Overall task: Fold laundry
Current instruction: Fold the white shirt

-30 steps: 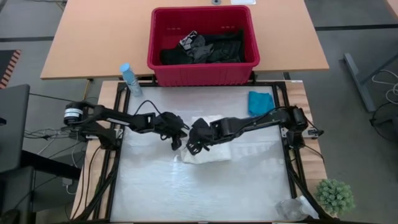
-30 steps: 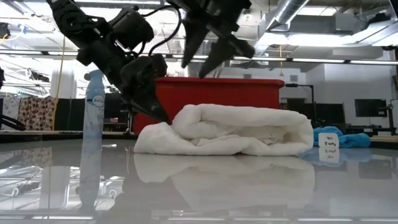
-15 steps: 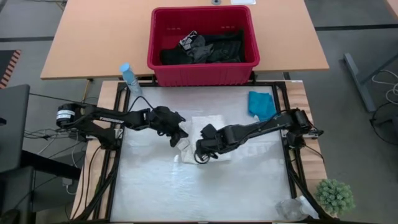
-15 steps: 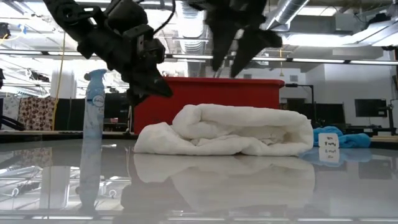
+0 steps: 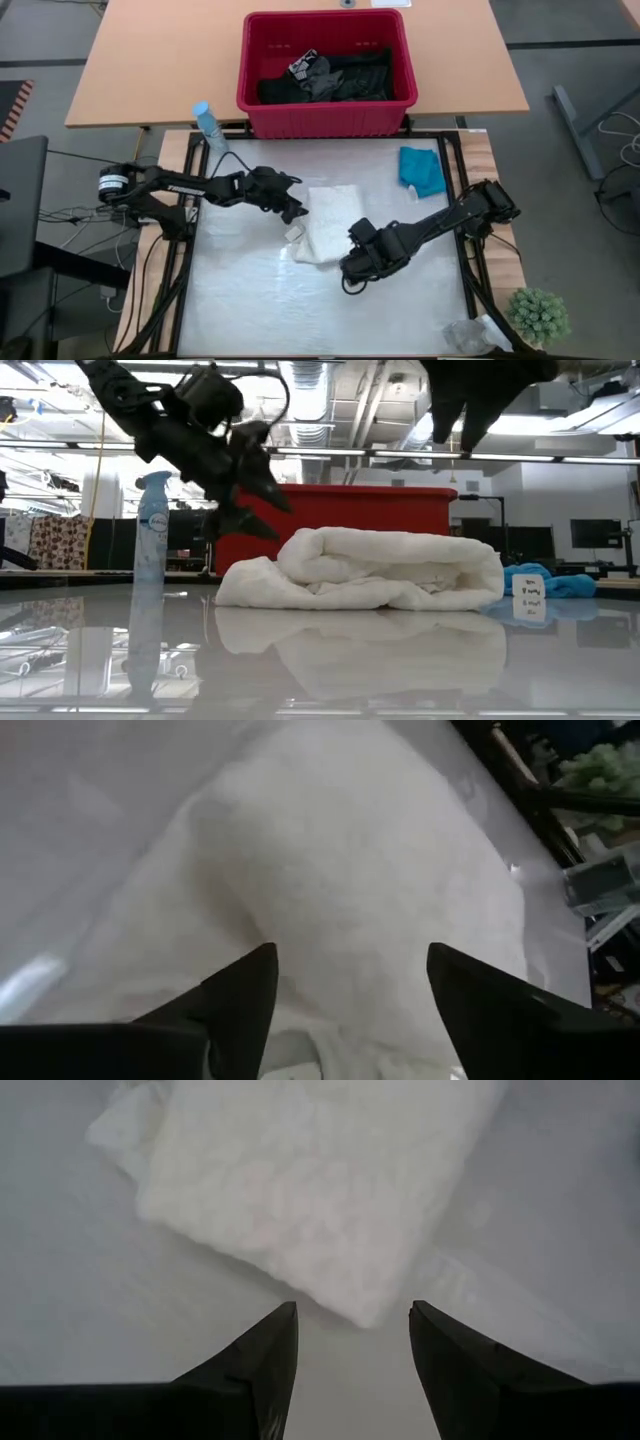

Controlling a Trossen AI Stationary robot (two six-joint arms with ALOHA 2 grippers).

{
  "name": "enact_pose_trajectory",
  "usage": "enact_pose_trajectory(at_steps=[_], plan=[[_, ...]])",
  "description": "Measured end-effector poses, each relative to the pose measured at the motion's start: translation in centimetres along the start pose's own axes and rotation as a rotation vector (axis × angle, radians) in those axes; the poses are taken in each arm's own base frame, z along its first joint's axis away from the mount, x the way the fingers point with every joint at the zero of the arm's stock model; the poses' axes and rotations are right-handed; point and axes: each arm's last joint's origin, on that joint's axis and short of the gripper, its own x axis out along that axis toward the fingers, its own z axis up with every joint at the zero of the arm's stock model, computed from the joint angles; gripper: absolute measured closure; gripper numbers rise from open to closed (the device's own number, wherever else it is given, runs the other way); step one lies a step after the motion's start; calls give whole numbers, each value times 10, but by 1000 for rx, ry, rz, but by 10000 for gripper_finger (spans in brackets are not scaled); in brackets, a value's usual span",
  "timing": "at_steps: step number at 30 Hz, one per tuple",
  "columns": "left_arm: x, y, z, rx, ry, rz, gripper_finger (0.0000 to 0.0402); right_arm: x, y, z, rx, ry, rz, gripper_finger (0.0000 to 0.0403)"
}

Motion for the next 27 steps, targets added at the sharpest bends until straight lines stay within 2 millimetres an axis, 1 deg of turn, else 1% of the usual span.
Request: enact_pose_trajectory(at_steps=[5, 9, 11, 14, 18, 20, 22, 24, 27], plan=[[27, 2, 6, -44, 41, 24, 149, -2, -3, -4, 15, -5, -35, 188], [45, 0, 15, -83, 64, 43, 149, -3, -3, -7, 18, -4, -35, 188], [52, 1, 15, -107, 120, 54, 149, -4, -2, -9, 24, -4, -33, 188], [60, 0, 15, -146, 193, 17, 149, -5, -2, -11, 24, -6, -32, 188], [60, 0, 14, -192, 225, 10, 159, -3, -3, -15, 53, -8, -46, 188], [60, 1, 14, -208, 227, 15, 180, -2, -3, -19, 63, -8, -50, 188], [60, 1, 15, -225, 226, 9, 214, 0, -3, -21, 80, -8, -56, 188], [60, 1, 16, -235, 224, 7, 258, 2, -3, -24, 93, -9, -55, 188], [60, 0, 16, -234, 229, -17, 340, 2, -3, -24, 118, -10, -59, 188]])
